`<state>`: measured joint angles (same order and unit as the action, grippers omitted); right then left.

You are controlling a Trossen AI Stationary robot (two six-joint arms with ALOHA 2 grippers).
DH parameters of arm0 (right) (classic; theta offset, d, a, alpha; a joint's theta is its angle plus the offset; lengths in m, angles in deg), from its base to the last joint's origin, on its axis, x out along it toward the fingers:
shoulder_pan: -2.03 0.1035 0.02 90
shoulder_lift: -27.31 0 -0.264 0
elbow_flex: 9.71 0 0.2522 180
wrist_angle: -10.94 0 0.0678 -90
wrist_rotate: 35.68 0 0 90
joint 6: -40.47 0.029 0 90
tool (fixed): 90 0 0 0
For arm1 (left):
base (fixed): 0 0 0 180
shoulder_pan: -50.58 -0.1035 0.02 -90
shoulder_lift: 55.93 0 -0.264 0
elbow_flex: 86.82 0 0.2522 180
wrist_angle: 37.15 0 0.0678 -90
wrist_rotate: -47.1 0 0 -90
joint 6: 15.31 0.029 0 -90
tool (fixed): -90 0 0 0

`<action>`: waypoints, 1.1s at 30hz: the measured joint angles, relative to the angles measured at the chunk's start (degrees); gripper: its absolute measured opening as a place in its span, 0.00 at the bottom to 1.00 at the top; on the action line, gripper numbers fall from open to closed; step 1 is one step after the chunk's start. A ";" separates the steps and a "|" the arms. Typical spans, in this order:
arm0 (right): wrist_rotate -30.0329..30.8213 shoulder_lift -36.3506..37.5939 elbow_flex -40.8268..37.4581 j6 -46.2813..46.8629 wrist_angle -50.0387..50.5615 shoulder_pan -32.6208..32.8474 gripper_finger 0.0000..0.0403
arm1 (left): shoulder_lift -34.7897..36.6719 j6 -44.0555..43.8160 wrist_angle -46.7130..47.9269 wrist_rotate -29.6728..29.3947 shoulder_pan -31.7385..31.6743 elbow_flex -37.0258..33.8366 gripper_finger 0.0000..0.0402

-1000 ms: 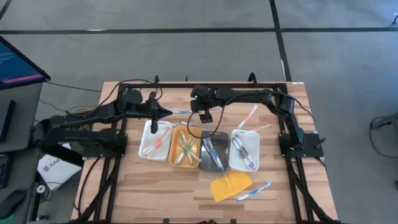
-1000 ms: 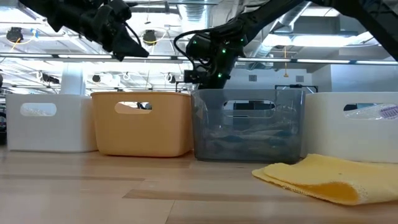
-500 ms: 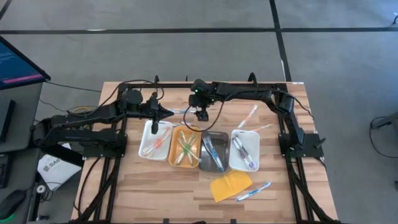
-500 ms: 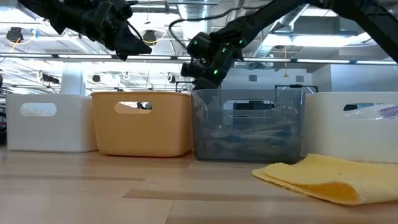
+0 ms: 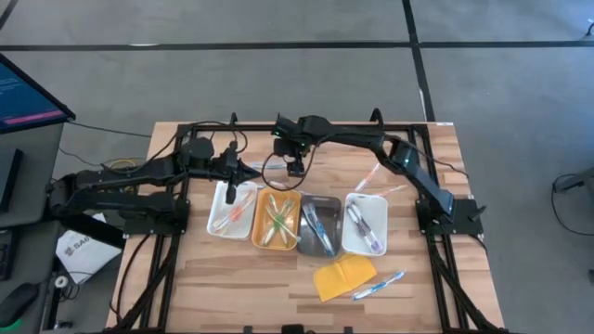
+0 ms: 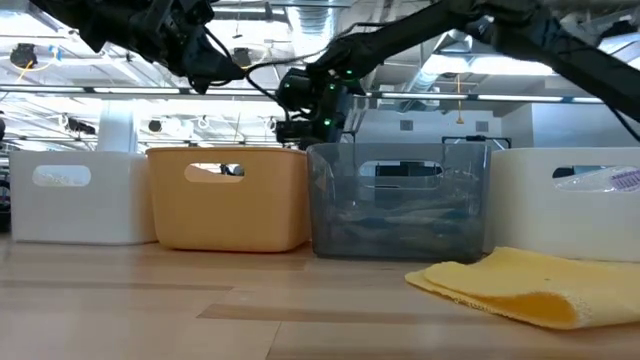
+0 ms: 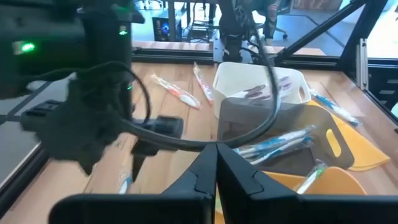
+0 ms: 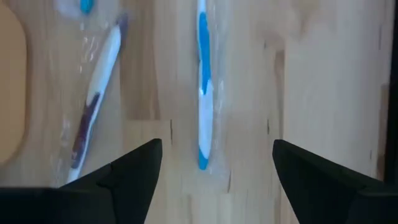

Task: Pick & Place Toothbrushes
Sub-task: Put the blue toothbrush into the black bin

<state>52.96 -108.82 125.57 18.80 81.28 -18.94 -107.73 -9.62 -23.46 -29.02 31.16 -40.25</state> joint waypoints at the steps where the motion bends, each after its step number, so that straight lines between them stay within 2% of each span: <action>1: 0.14 -1.30 2.39 0.43 1.26 0.15 0.75 | -0.01 0.04 0.00 0.02 0.00 0.00 0.01; 6: -1.53 -6.65 13.63 5.54 9.46 0.00 0.75 | -0.01 0.72 0.10 0.03 0.00 0.00 0.01; 9: -3.50 -5.21 11.68 7.57 8.38 -0.68 0.75 | -0.01 0.84 0.18 -0.09 0.00 0.02 0.01; 17: -7.53 -4.72 13.41 13.43 8.10 -2.55 0.75 | -0.01 0.33 0.74 -0.06 0.07 0.04 0.01; 22: -7.69 -4.72 12.30 23.02 7.87 -2.66 0.75 | -0.01 0.35 1.36 -0.06 0.07 0.04 0.01; 28: -7.53 -4.73 12.27 28.33 6.25 -2.12 0.75 | -0.01 0.44 1.39 0.14 0.07 0.04 0.01; 33: -5.87 -4.73 12.27 33.79 2.92 -0.44 0.75 | 0.01 0.40 1.28 4.53 0.09 -0.89 0.01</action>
<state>47.09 -113.55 137.85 52.59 84.20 -19.38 -107.72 -9.22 -22.19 -24.49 31.25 -41.13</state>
